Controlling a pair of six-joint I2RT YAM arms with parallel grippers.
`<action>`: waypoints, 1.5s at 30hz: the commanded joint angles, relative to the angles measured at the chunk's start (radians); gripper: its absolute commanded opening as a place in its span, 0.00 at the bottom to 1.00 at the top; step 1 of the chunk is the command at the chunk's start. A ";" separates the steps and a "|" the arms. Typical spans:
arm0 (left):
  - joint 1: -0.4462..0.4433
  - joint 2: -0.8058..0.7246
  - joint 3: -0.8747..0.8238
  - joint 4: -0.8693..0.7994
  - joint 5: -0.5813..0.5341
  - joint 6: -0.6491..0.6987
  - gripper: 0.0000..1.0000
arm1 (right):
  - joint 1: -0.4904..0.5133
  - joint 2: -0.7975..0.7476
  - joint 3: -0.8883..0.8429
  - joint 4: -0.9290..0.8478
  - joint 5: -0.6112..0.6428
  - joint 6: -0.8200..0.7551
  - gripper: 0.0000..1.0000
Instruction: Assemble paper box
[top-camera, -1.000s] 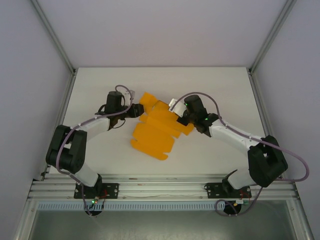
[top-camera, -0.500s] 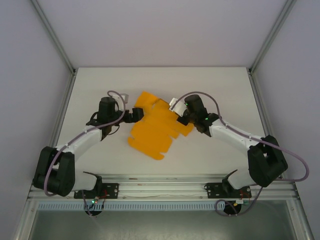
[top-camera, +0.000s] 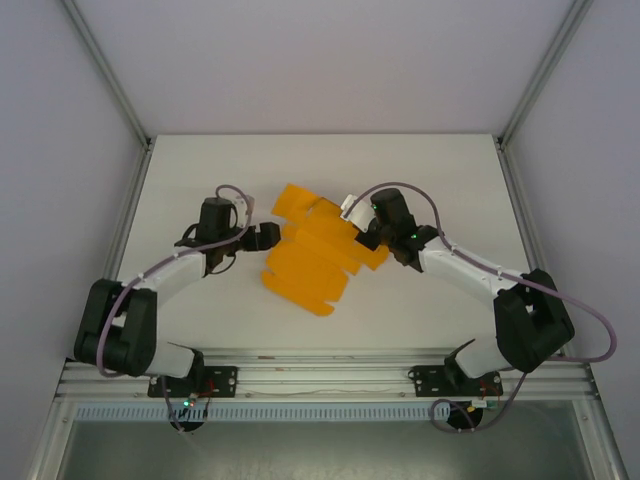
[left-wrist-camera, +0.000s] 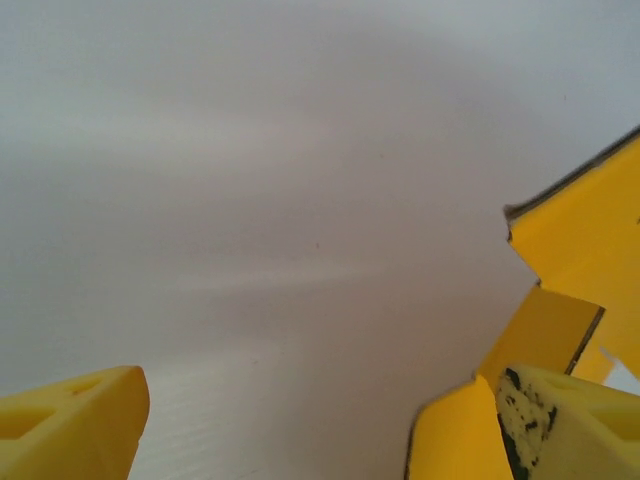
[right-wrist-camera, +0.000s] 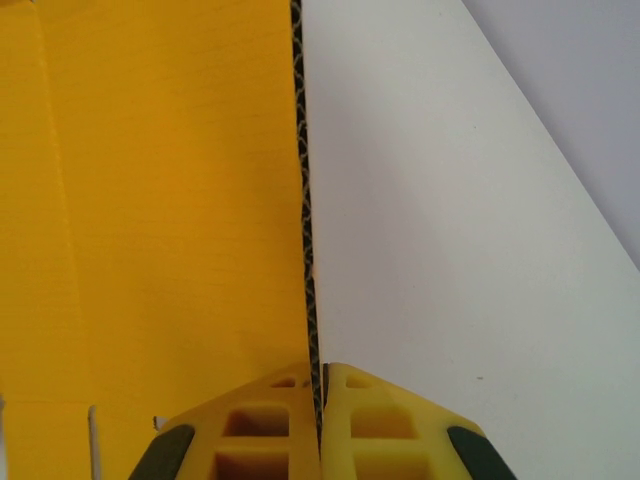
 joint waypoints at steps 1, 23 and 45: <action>-0.012 0.030 0.015 0.090 0.166 0.044 0.88 | -0.002 -0.008 0.012 0.021 -0.023 0.017 0.00; -0.046 0.233 0.037 0.348 0.476 0.009 0.19 | -0.001 -0.013 0.029 -0.016 -0.179 -0.052 0.00; -0.064 -0.010 0.027 0.000 -0.128 -0.007 1.00 | 0.074 0.072 -0.023 0.276 0.313 -0.509 0.00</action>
